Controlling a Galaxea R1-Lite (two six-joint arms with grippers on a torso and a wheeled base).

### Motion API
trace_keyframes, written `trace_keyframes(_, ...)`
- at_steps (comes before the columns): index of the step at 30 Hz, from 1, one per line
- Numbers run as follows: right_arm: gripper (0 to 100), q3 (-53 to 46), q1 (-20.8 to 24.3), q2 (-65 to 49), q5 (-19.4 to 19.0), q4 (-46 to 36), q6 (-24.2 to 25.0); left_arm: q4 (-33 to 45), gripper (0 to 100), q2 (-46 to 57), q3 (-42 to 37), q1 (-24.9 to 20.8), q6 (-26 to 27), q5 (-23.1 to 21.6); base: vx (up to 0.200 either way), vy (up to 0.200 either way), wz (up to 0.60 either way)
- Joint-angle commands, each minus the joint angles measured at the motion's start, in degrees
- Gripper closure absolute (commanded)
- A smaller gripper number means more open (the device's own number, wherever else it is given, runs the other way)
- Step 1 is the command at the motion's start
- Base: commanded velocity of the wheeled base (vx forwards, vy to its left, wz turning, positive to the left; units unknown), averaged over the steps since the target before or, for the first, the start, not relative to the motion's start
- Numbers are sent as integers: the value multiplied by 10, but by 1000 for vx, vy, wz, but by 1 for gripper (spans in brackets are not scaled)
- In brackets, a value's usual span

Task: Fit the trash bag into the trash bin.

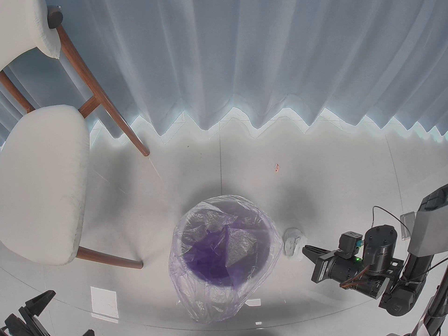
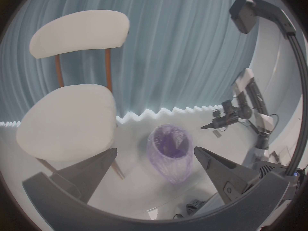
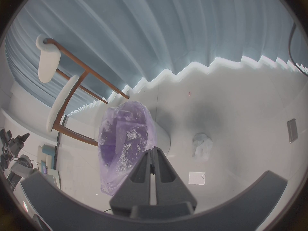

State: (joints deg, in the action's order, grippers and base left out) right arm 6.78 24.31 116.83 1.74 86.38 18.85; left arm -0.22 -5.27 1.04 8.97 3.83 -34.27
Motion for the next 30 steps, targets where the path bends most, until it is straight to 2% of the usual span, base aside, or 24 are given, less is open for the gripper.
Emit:
trace_keyframes(1, 100, 32, 21, 61, -12, -2, 4, 1, 0, -8, -10, -42, -5, -20, 0, 0, 0)
trace_keyframes(3, 100, 46, 29, 72, -12, -2, 8, 1, 0, -2, -10, -119, -4, -19, 0, 0, 0)
trace_keyframes(4, 100, 54, 34, 78, -11, -4, 8, 2, 0, -3, -10, -135, 0, -19, 0, 0, 0)
trace_keyframes(8, 100, 86, 49, 96, 0, -5, 4, 1, 0, -4, -10, -138, 6, -20, 0, 0, 0)
trace_keyframes(10, 100, 89, 50, 94, 1, -6, 2, 1, 0, -3, -10, -136, 5, -7, 0, 0, 0)
trace_keyframes(11, 0, 89, 50, 90, 1, -7, 0, 1, 0, -3, -10, -136, 4, 30, 0, 0, 0)
trace_keyframes(12, 0, 89, 50, 84, 1, -9, -2, 0, 0, -3, -10, -136, 3, 95, 0, 0, 0)
trace_keyframes(14, 0, 98, 49, 57, 2, -17, -2, 3, 0, -3, -10, -137, 1, 257, 0, 0, 0)
trace_keyframes(15, 0, 108, 45, 36, 2, -31, -1, 8, 0, -2, -10, -135, -19, 333, 0, 0, 0)
trace_keyframes(17, 0, 124, 42, 19, 2, -57, -1, 11, 0, -2, -10, -135, -44, 333, 0, 0, 0)
trace_keyframes(18, 0, 158, 28, -13, 2, -129, 1, 12, 0, -3, -10, -135, -51, 319, 0, 0, 0)
trace_keyframes(19, 0, 166, 24, -21, 2, -151, 1, 13, 0, -3, -10, -132, -49, 321, 0, 0, 0)
trace_keyframes(20, 0, 196, 14, -50, 2, -225, 1, 14, 0, -4, -10, -104, -42, 323, 0, 0, 0)
trace_keyframes(22, 0, 240, 1, -72, -1, -313, 0, 22, 0, -8, -10, -66, -31, 307, 0, 0, 0)
trace_keyframes(23, 0, 249, 1, -74, -1, -336, 0, 30, 0, -11, -9, -75, -29, 300, 0, 0, 0)
trace_keyframes(26, 0, 222, 4, -61, 1, -358, -16, 35, 0, -8, -7, -145, -32, 302, 0, 0, 0)
trace_keyframes(27, 0, 216, 4, -57, 1, -357, -21, 36, 0, -8, -7, -147, -32, 302, 0, 0, 0)
trace_keyframes(29, 0, 199, 3, -29, 0, -331, -72, 32, 0, -7, -9, -142, -31, 303, 0, 0, 0)
trace_keyframes(30, 0, 199, 4, -28, 0, -327, -73, 32, 0, -7, -9, -142, -31, 303, 0, 0, 0)
